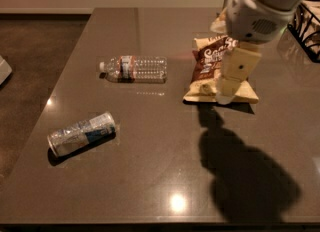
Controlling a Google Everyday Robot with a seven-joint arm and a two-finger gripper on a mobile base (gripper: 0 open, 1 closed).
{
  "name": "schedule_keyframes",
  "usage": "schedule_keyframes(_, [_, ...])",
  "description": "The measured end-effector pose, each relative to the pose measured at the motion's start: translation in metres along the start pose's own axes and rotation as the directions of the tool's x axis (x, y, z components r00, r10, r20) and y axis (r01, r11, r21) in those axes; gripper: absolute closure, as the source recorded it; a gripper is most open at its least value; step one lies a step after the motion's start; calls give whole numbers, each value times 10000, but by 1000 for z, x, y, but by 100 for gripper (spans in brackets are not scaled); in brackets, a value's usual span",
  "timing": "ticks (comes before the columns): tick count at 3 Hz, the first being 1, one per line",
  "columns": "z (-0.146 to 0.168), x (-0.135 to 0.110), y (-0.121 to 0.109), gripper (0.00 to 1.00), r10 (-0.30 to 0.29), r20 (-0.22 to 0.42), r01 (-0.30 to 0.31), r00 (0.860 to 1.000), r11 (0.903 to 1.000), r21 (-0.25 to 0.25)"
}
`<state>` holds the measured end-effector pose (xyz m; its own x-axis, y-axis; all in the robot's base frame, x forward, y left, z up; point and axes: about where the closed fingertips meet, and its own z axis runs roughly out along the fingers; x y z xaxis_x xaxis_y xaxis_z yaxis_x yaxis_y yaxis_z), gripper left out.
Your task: Place redbull can upright
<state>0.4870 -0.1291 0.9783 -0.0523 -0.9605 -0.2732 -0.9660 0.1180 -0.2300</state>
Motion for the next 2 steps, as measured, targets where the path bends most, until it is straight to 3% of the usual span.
schedule_keyframes(1, [15, -27, -7, 0, -525, 250, 532, 9983, 9982, -272])
schedule_keyframes(2, [36, -58, -10, 0, -1231, 526, 1265, 9910, 9896, -683])
